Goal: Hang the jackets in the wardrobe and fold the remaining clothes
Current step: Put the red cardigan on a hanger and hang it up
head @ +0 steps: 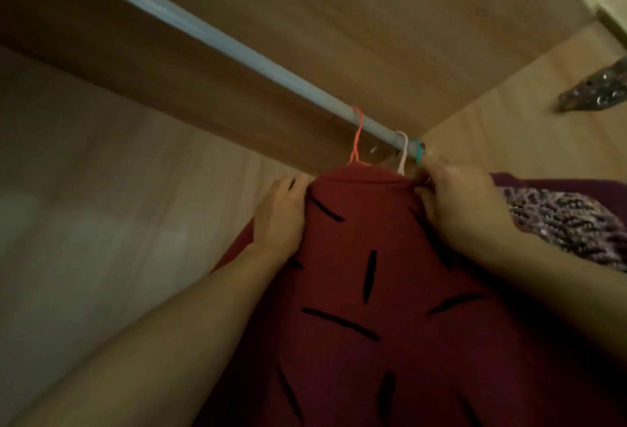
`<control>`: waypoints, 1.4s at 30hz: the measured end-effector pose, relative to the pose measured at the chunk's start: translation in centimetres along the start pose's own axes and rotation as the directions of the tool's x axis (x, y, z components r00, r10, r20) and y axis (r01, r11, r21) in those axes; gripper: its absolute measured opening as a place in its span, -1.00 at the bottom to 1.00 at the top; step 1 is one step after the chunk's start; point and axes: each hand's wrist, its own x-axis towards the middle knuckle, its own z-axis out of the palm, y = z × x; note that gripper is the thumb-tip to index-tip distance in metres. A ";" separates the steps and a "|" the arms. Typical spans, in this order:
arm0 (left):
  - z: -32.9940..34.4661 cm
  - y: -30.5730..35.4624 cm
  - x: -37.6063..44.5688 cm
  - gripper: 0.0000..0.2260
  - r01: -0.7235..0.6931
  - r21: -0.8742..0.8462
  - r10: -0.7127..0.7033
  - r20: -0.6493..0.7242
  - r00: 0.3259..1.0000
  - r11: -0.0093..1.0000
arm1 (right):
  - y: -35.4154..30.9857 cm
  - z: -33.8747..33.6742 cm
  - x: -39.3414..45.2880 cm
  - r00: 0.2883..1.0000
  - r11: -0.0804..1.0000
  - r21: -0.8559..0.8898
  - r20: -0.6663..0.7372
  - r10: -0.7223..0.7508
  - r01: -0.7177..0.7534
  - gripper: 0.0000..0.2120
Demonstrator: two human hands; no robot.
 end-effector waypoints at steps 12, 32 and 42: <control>5.2 2.3 -7.3 -0.25 0.279 -0.019 -0.255 0.353 0.900 0.960 | 0.7 0.7 -7.4 0.905 0.752 -0.579 0.421 -0.058 0.317 0.00; 4.9 8.5 -21.7 -0.36 0.235 -0.019 -0.182 0.573 0.799 0.972 | -0.8 -1.1 -15.9 0.781 0.753 -0.514 0.625 0.000 0.411 -0.03; 2.8 8.7 -30.9 -0.31 0.094 0.119 -0.152 0.762 0.630 0.988 | 0.2 -4.0 -21.9 0.688 0.671 -0.504 0.726 -0.012 0.544 -0.06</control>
